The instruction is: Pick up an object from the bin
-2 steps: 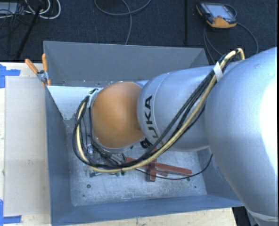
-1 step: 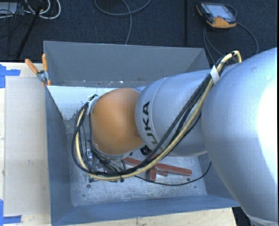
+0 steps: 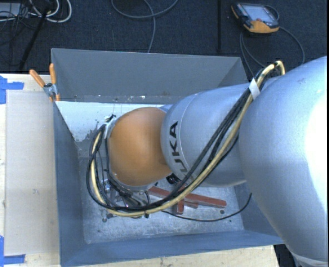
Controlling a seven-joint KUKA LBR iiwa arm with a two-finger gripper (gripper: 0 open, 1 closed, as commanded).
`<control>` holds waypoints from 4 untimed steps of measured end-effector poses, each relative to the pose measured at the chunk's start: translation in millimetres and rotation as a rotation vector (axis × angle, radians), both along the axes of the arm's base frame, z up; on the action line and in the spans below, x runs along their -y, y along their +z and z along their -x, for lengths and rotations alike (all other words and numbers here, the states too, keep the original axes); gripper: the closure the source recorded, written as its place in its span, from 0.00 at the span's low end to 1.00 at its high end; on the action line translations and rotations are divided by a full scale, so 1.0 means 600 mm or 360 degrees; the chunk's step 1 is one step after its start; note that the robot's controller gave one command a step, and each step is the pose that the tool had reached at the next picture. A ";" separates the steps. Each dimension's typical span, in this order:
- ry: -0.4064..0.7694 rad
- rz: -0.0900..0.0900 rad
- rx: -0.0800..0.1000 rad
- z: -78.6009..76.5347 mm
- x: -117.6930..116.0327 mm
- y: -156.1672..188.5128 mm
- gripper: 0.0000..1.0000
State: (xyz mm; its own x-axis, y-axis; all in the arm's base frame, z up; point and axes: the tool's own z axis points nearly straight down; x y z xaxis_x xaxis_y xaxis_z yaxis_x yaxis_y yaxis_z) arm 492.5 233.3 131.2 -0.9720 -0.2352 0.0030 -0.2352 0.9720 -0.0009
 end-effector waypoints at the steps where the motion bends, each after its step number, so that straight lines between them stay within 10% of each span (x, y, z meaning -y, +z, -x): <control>1: 0.0332 -0.0003 0.0004 -0.020 -0.008 -0.002 1.00; 2: -0.0077 -0.0001 0.0000 -0.008 0.004 -0.012 0.00; 4: -0.0024 -0.0006 0.0005 -0.024 0.074 -0.046 0.00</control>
Offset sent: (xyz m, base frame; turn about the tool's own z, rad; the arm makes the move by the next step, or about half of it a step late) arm 0.0046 -0.0018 -0.0065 0.0468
